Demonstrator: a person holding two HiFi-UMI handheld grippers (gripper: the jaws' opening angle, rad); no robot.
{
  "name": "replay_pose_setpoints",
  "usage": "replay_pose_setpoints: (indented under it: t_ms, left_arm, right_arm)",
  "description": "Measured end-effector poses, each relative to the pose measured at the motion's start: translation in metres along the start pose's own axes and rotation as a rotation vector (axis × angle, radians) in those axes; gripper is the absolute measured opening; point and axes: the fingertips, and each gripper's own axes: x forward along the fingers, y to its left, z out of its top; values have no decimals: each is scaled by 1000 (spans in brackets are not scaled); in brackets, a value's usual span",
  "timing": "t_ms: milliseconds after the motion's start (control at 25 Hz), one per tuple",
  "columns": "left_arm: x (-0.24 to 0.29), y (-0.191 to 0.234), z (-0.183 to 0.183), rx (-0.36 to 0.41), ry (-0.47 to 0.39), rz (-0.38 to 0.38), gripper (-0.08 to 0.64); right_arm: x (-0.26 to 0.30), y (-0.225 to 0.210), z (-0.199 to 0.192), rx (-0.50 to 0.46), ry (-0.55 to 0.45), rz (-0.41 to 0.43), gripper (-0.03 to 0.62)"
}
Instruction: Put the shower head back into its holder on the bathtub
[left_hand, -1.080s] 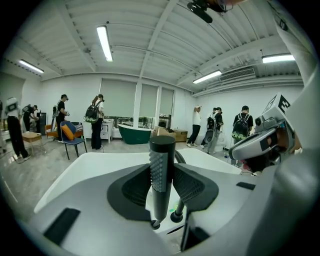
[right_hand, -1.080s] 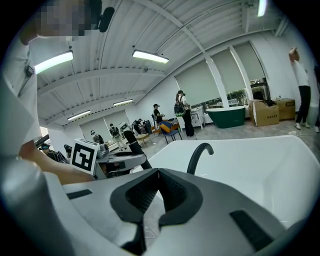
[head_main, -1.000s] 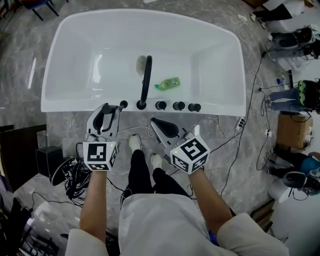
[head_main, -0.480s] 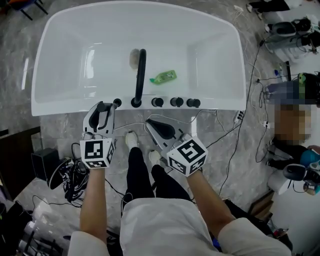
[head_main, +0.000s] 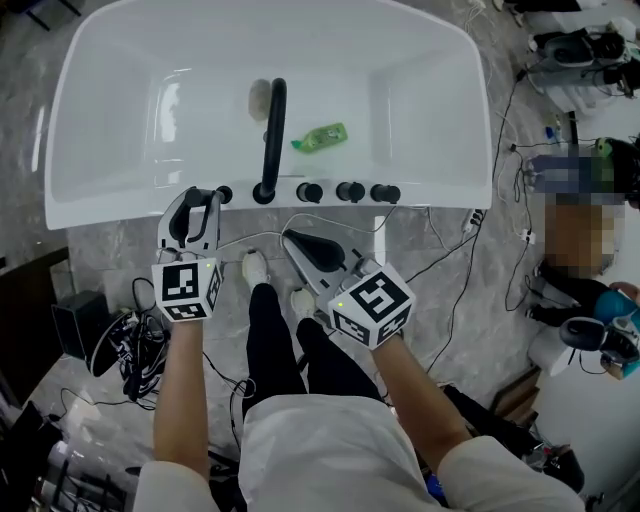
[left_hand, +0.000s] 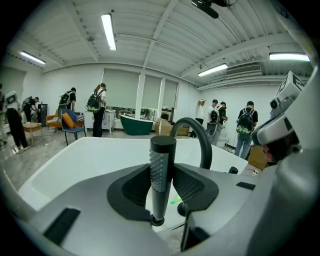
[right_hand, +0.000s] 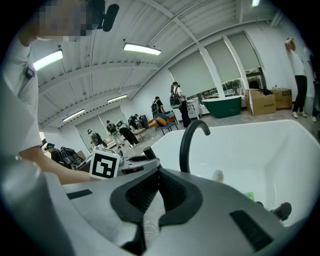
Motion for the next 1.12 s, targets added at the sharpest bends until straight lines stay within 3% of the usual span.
replay_pose_setpoints:
  t_ms: [1120]
  left_arm:
    - [27, 7, -63, -7, 79, -18, 140]
  right_arm:
    - [52, -8, -26, 19, 36, -35, 17]
